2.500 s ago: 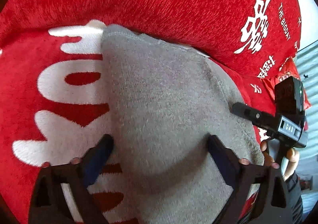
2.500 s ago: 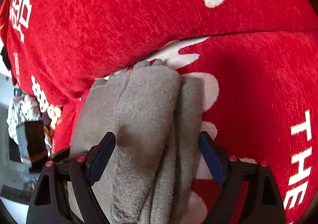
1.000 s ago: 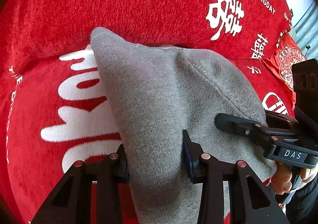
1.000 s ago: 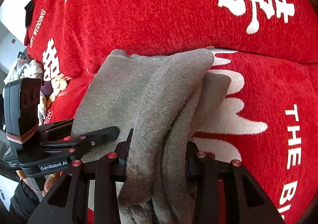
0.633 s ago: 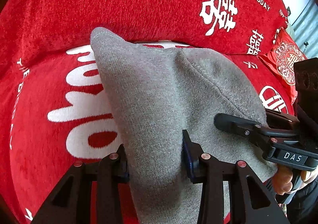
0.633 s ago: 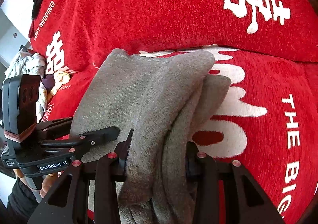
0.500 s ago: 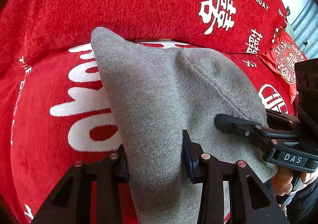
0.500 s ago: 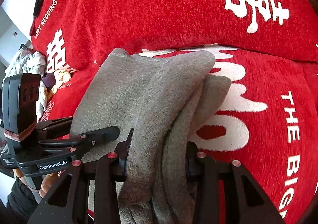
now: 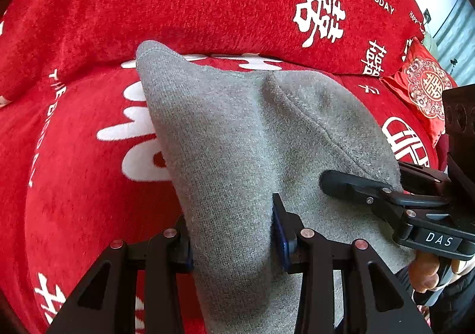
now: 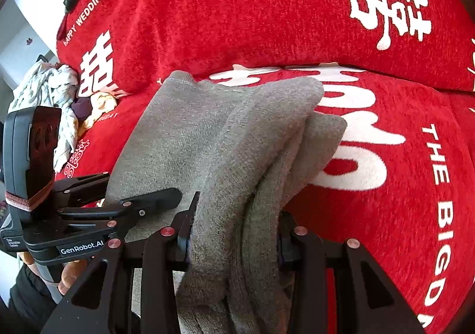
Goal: Fold small clothes
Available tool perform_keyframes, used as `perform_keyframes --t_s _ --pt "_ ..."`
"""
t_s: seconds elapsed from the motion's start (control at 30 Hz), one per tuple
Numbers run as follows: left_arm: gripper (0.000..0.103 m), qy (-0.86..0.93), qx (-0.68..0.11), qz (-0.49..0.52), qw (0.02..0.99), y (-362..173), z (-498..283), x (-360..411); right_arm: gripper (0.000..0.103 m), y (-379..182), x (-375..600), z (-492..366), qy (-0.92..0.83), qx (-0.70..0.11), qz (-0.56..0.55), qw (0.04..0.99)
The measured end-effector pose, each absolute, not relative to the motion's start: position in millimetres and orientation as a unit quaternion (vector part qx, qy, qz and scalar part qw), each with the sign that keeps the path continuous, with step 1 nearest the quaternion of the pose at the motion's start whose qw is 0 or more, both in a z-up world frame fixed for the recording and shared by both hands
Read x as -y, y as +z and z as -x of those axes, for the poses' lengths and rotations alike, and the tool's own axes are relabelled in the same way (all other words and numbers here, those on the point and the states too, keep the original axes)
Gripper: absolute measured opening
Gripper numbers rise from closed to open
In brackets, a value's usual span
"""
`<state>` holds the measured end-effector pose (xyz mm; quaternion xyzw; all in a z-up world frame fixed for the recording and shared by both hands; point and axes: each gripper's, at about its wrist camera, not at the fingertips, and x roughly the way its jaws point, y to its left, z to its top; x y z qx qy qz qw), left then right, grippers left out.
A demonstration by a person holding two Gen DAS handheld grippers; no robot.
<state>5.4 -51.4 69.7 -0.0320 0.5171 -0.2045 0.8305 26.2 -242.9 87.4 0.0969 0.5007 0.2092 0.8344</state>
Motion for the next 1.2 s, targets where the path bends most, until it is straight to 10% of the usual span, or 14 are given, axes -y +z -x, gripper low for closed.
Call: perform_keyframes --t_s 1.2 --pt "0.042 -0.202 -0.497 0.031 0.843 69 86 17 0.042 98 196 72 0.217 -0.482 -0.062 0.846"
